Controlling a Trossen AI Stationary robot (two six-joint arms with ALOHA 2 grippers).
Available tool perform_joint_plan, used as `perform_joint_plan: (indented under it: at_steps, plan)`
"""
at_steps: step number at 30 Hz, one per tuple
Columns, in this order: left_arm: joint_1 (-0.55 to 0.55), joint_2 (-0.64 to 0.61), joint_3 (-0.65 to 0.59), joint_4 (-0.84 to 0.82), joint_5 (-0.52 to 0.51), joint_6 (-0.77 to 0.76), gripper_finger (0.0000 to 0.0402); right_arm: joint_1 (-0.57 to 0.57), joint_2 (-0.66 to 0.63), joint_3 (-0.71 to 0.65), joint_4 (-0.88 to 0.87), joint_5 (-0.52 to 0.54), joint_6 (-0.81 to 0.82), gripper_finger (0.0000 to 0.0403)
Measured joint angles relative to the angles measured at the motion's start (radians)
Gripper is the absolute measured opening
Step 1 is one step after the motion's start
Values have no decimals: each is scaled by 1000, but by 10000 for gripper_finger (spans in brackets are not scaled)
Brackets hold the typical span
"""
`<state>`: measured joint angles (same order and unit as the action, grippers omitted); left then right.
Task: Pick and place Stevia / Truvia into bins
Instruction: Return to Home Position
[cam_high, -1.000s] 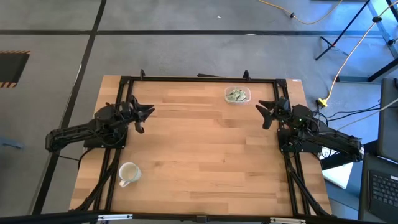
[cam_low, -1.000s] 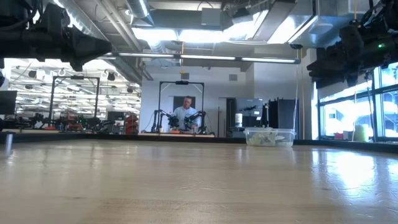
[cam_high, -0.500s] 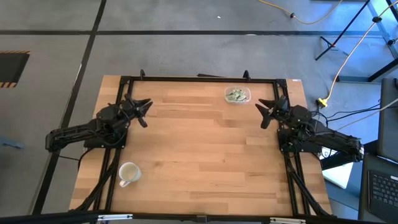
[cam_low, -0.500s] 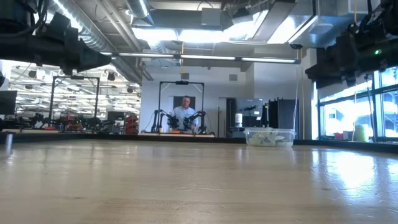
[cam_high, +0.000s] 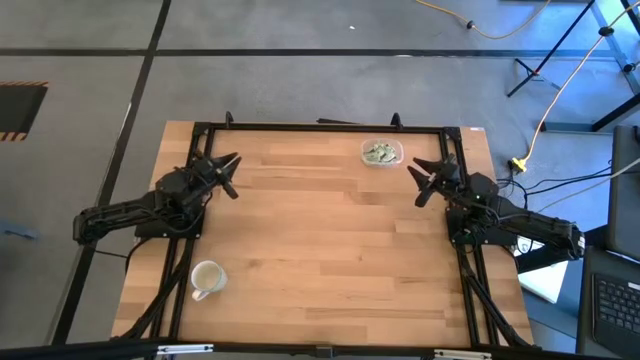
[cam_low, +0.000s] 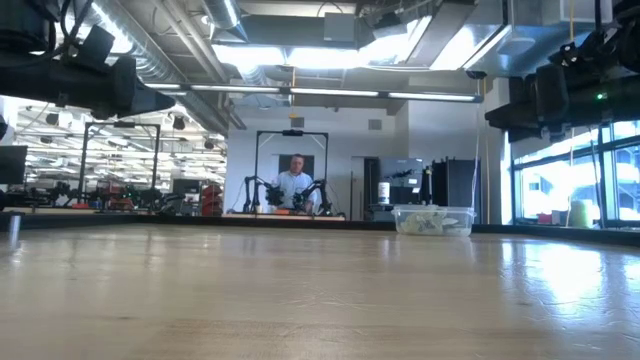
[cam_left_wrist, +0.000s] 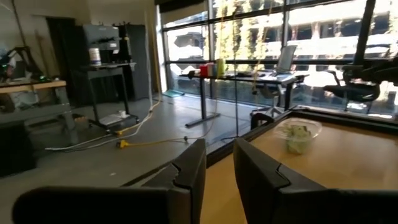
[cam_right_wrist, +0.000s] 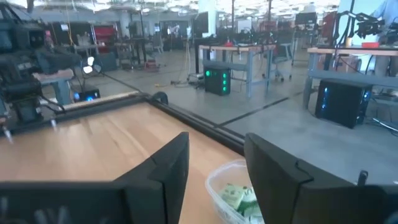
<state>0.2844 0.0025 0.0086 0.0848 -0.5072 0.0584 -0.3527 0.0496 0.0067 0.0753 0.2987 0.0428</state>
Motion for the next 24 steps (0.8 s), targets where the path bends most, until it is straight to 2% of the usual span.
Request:
perform_joint_plan:
  at_steps: [4, 24]
  plan:
    - [0, 0, 0, -13, -31, 17, 77, 0, 1, 0, -4, -2, -3, 159]
    - [0, 0, 0, -14, -25, 17, 77, 0, 1, 0, -4, -4, 27, 159]
